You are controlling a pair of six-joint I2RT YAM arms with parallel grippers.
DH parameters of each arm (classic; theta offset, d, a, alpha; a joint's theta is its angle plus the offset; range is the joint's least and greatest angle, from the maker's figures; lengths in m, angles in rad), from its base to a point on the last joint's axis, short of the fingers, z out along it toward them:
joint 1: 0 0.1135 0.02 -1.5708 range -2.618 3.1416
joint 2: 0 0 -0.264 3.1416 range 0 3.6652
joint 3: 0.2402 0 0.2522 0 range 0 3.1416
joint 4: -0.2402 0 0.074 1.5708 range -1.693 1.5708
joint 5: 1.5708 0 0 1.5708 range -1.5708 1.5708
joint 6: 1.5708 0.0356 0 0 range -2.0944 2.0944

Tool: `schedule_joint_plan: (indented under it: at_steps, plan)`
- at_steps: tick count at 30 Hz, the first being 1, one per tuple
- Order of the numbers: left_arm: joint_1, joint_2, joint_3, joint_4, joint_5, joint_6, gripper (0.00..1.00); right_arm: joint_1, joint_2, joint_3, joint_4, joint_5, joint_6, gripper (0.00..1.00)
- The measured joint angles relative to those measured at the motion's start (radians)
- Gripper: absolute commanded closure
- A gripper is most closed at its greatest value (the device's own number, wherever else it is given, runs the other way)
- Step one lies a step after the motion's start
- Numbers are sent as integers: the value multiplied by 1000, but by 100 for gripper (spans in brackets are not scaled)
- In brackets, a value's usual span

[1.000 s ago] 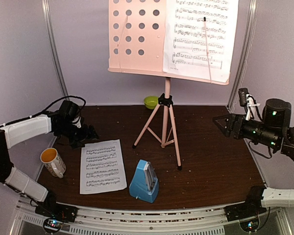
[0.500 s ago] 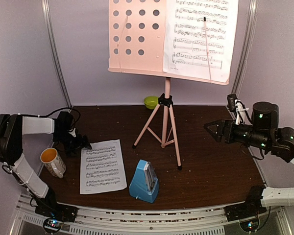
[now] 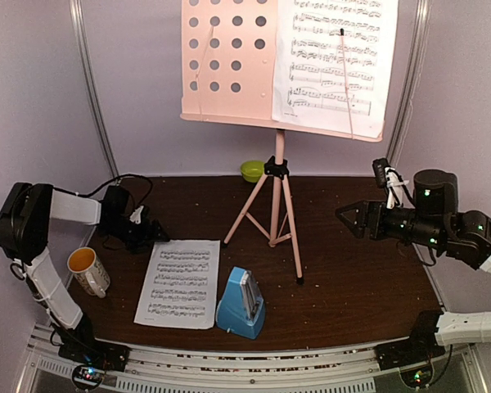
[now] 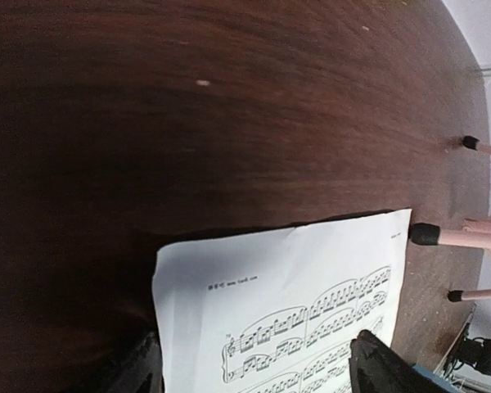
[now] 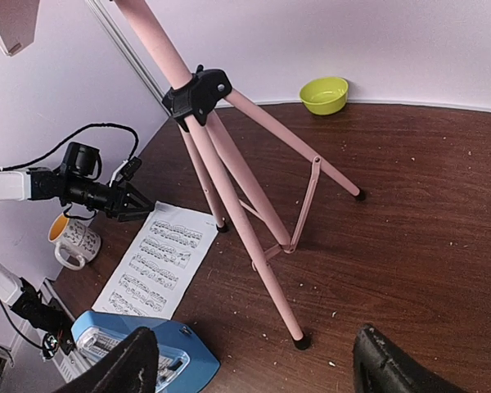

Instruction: Set up the instrument practice props

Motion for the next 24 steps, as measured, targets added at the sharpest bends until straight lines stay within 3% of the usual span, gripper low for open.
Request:
schedule_joint_plan:
  at_steps: [10,16,24]
  plan:
    - [-137,-19,-168,346,137,-169,19,-3,45,14,14,-5,-19,18]
    - [-137,-51,-214,375,161,-194,22,-3,48,17,22,-14,-25,18]
    - [-139,-158,-323,374,209,-266,11,-3,39,17,22,-15,-28,18]
